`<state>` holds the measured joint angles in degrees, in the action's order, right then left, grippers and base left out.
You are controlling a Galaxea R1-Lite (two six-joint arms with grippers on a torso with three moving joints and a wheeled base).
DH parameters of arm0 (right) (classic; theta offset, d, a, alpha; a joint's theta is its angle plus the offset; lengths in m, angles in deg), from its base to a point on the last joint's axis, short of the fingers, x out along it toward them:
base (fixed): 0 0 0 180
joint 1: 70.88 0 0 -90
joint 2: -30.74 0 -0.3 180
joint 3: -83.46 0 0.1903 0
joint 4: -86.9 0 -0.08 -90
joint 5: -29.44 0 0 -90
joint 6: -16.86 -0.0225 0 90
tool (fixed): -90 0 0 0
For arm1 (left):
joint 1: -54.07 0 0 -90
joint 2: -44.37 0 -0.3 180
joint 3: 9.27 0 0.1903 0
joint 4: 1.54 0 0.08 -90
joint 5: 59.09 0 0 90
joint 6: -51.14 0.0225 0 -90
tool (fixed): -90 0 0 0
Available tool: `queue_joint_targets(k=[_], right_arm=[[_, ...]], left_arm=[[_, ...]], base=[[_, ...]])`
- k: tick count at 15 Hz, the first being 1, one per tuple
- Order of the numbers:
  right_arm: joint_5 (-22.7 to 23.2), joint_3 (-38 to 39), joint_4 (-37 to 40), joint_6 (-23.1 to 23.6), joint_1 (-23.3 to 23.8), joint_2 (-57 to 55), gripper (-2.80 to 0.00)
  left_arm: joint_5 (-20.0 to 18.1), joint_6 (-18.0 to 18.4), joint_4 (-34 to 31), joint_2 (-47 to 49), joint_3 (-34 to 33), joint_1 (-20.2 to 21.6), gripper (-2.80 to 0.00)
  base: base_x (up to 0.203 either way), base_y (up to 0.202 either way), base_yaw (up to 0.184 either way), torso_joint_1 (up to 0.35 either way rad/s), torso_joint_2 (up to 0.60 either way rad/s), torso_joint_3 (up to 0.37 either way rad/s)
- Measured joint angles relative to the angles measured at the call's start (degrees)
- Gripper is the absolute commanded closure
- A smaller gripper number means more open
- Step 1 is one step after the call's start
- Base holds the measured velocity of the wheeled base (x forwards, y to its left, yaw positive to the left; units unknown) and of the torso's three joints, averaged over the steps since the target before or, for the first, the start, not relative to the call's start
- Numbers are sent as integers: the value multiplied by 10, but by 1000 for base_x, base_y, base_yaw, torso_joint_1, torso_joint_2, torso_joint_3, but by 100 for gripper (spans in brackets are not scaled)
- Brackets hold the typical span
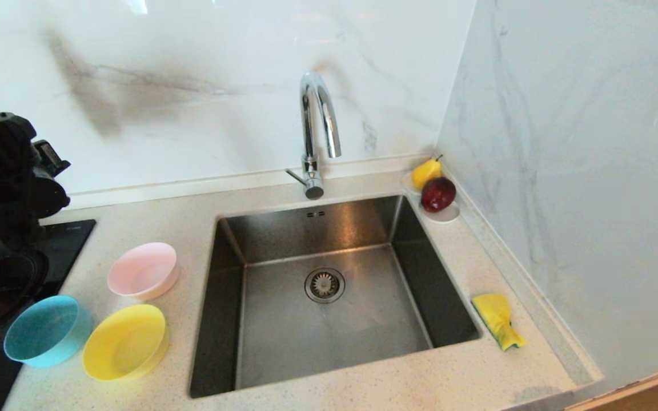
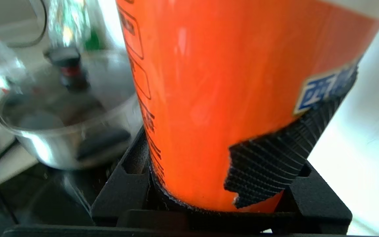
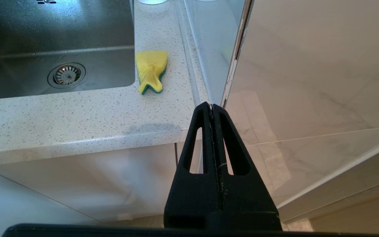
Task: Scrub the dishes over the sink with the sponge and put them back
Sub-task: Place the dish soap on the table
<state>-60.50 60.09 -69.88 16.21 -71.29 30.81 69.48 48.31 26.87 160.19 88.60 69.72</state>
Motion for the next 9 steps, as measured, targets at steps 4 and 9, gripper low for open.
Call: queue_joint_targets(k=[4, 9], right_arm=[[0, 0, 0, 0, 0, 0, 0], [0, 0, 0, 0, 0, 0, 0]], left_arm=[[13, -4, 13, 95, 53, 0, 0], [25, -5, 33, 177, 100, 0, 0]], base=[[0, 0, 0, 0, 0, 0], [0, 0, 0, 0, 0, 0]])
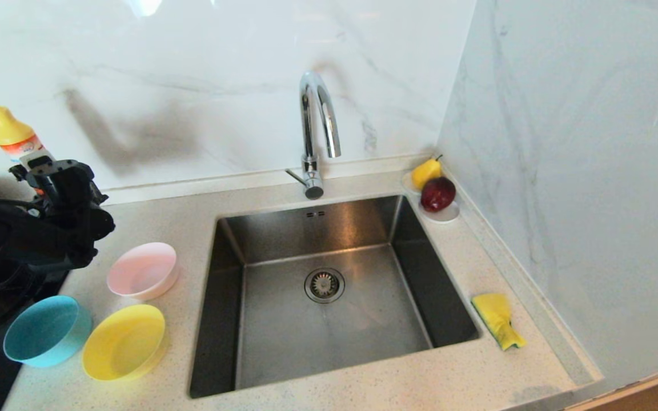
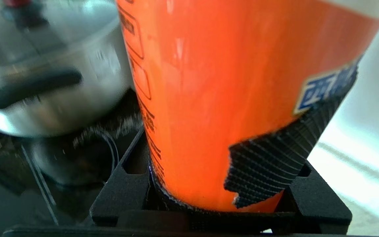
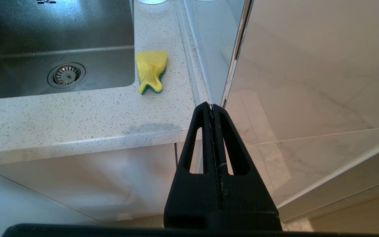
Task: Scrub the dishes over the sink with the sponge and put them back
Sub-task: Place the dish soap on the table
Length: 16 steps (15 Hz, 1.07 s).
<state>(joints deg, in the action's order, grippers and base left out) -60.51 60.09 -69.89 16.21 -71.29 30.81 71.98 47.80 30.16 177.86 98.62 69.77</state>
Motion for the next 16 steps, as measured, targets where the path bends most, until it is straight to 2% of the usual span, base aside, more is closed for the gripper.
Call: queue_joint_targets(k=[8, 16], right_arm=[[0, 0, 0, 0, 0, 0, 0], [0, 0, 0, 0, 0, 0, 0]], left_arm=[[15, 1, 7, 84, 73, 0, 0], [19, 2, 25, 124, 110, -1, 0]], base=[[0, 0, 0, 0, 0, 0], [0, 0, 0, 0, 0, 0]])
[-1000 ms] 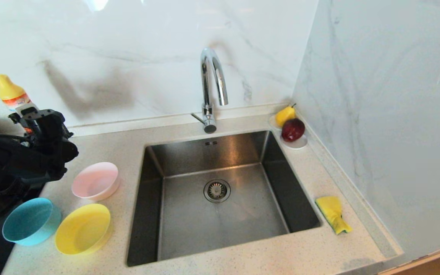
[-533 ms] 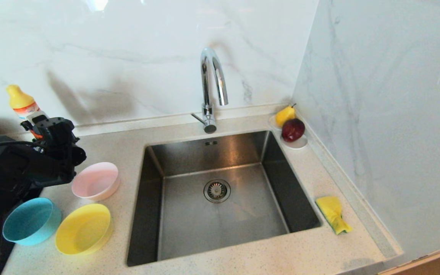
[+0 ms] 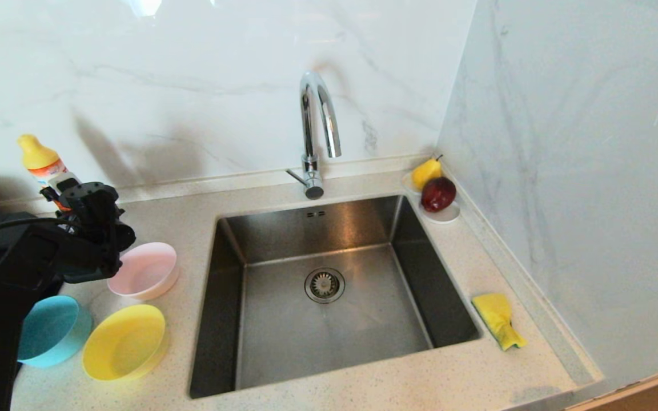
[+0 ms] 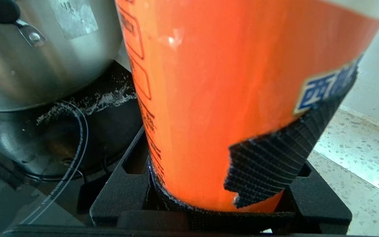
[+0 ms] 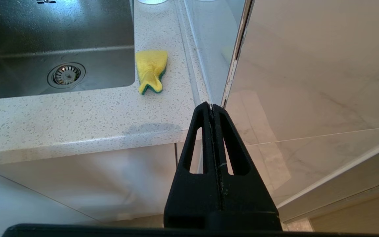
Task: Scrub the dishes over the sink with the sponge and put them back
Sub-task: Place the dish soap on the table
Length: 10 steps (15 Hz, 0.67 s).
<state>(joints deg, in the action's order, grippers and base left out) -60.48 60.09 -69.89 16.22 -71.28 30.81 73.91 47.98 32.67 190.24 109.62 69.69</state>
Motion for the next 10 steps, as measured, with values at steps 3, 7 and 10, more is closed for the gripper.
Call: queue_joint_targets(k=[3, 7, 10], right_arm=[[0, 0, 0, 0, 0, 0, 0], [0, 0, 0, 0, 0, 0, 0], [0, 0, 0, 0, 0, 0, 0]], left_arm=[[-1, -3, 0, 4, 3, 0, 0], [1, -2, 1, 4, 1, -3, 0], [0, -3, 0, 6, 1, -2, 0]], base=[[0, 0, 0, 0, 0, 0], [0, 0, 0, 0, 0, 0], [0, 0, 0, 0, 0, 0]])
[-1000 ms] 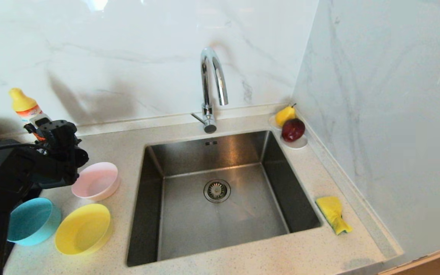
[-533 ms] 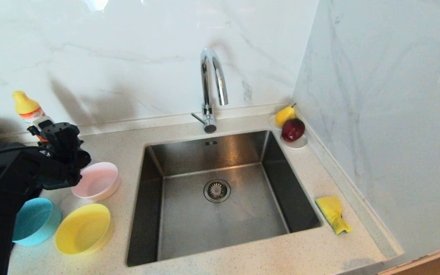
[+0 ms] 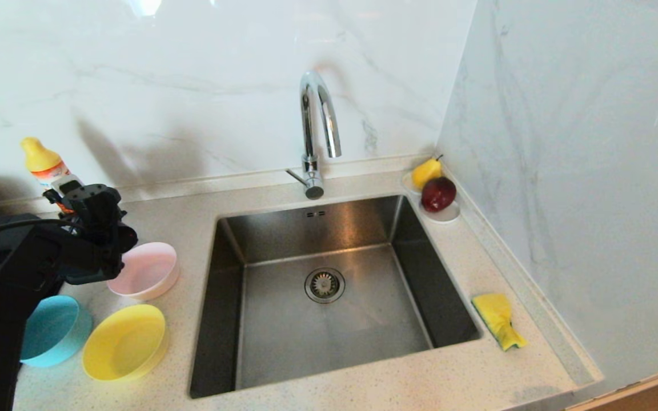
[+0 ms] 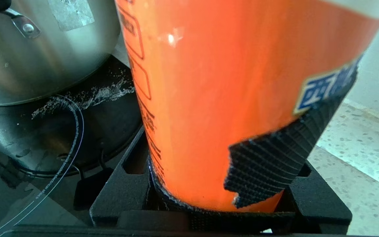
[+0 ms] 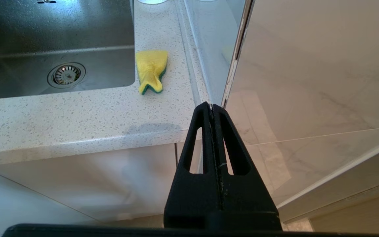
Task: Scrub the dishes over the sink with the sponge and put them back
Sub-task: Place the dish soap on the table
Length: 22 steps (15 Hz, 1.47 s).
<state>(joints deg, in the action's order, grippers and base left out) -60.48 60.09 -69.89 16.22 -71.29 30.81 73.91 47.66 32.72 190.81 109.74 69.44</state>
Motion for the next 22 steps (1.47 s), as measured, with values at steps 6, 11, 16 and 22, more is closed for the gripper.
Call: queue_joint_targets(k=[6, 11, 16, 22], right_arm=[[0, 0, 0, 0, 0, 0, 0], [0, 0, 0, 0, 0, 0, 0], [0, 0, 0, 0, 0, 0, 0], [0, 0, 0, 0, 0, 0, 0]], left_arm=[[-3, 2, 0, 19, 18, 1, 0], [-3, 2, -1, 24, 37, 1, 0], [-2, 1, -1, 30, 48, 0, 0], [0, 2, -1, 41, 52, -1, 0]], base=[[0, 0, 0, 0, 0, 0], [0, 0, 0, 0, 0, 0], [0, 0, 0, 0, 0, 0], [0, 0, 0, 0, 0, 0]])
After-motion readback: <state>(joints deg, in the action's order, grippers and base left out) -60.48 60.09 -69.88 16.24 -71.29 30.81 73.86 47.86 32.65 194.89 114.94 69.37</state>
